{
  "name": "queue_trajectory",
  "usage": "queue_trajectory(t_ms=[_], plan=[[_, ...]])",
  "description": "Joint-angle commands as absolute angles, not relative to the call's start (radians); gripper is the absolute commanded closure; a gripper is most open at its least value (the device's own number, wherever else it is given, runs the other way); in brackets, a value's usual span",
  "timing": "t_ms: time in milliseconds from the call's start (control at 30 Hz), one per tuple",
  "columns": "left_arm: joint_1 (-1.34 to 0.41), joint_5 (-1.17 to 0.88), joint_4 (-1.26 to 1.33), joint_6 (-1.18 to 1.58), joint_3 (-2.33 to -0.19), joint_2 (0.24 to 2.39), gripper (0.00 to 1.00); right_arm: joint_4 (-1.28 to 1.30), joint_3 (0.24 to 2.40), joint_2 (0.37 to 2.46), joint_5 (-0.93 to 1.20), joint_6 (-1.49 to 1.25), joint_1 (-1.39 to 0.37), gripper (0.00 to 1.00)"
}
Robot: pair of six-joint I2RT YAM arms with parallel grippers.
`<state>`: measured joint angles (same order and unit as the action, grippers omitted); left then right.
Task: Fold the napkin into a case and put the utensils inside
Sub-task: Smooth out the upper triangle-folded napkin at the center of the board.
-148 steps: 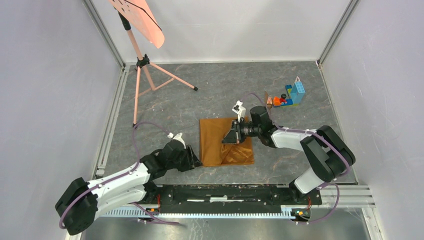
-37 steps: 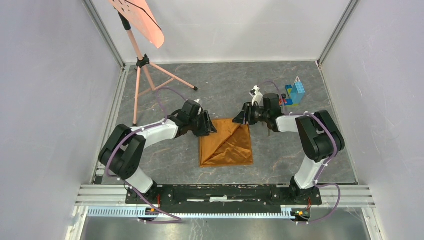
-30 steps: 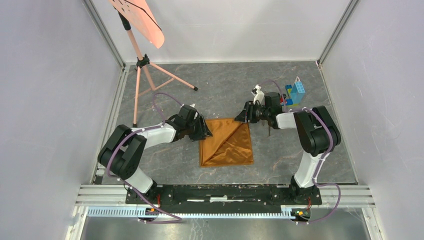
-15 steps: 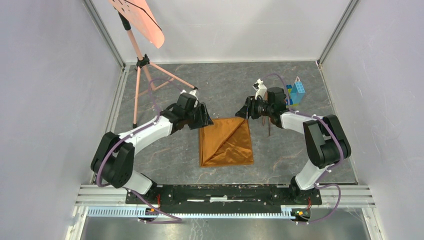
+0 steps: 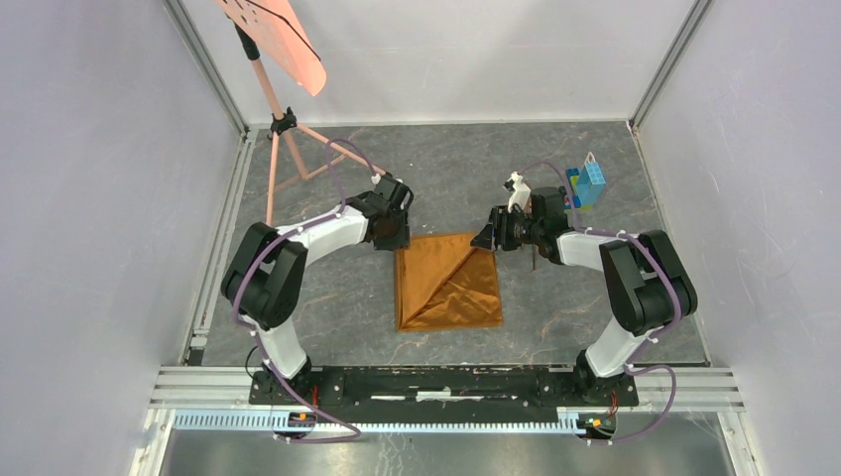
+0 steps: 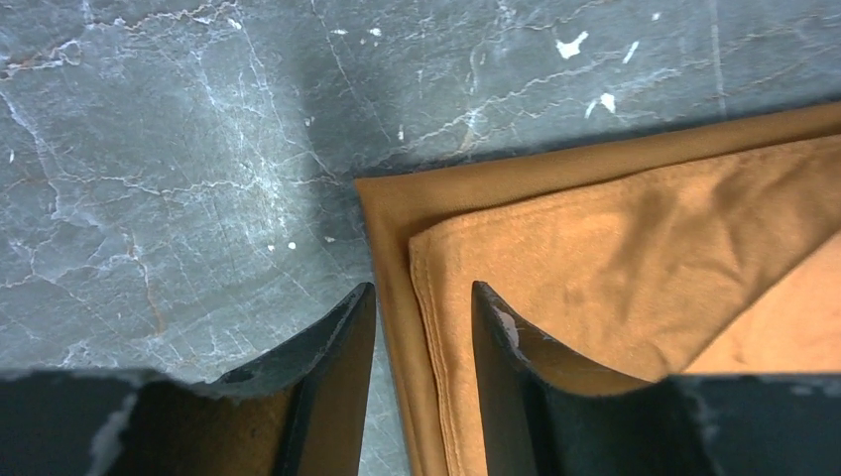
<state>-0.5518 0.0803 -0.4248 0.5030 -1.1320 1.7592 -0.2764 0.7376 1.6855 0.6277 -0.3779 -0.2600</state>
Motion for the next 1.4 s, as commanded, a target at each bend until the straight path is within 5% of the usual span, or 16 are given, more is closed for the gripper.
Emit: queue_trajectory(t_ms=[0, 300, 467, 833, 1033, 1367], plan=[[-0.546, 0.129, -0.437, 0.437, -1.189, 1.804, 0.56, -0.303, 0.745, 1.660, 0.597, -0.341, -0.258, 0.45], [-0.522, 0.139, -0.443, 0.414, -1.224, 1.868, 0.79, -0.348, 0.768, 1.676, 0.602, -0.384, -0.272, 0.46], [-0.512, 0.134, -0.446, 0.399, -1.235, 1.872, 0.82, -0.376, 0.775, 1.696, 0.609, -0.415, -0.274, 0.48], [-0.513, 0.034, -0.497, 0.388, -1.249, 1.783, 0.52, -0.398, 0.799, 1.668, 0.614, -0.453, -0.297, 0.48], [-0.521, -0.032, -0.524, 0.438, -1.150, 1.601, 0.48, -0.390, 0.845, 1.752, 0.597, -0.438, -0.298, 0.48], [-0.652, -0.270, -0.215, 0.663, -0.761, 1.378, 0.81, -0.410, 0.861, 1.807, 0.613, -0.437, -0.296, 0.51]])
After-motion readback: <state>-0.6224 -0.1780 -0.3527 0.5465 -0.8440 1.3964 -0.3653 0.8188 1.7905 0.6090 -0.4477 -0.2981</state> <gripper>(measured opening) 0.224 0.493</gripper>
